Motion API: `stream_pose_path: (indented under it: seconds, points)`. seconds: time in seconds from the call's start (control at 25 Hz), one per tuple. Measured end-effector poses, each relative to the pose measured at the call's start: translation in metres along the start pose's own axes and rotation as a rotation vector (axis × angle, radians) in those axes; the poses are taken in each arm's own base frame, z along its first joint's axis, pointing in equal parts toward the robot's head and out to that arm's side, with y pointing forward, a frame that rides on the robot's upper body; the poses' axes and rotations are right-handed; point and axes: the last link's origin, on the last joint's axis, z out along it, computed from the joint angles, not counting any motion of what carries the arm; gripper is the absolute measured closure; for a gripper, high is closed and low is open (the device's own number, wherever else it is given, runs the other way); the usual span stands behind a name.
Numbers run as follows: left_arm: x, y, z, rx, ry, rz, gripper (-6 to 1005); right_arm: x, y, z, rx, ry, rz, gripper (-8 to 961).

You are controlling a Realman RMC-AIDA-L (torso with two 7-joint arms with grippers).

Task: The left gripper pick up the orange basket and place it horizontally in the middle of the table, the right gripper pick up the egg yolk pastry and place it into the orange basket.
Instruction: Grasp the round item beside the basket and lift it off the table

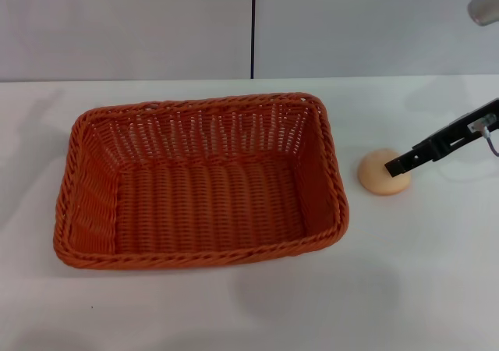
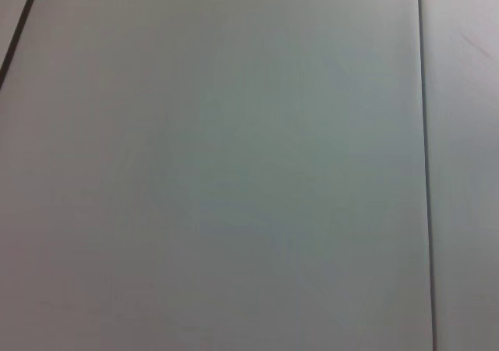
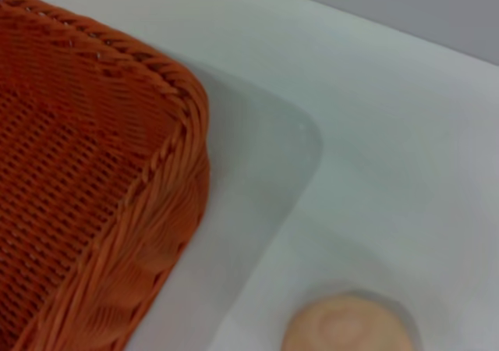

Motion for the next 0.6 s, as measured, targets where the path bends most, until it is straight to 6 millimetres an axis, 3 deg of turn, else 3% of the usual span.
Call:
stream_pose_path:
  seconds: [0.6]
  points:
    - [-0.001,0.001,0.002,-0.006,-0.002,-0.005,207,-0.008,0.014,0.014,0.005,0.046,-0.070,193]
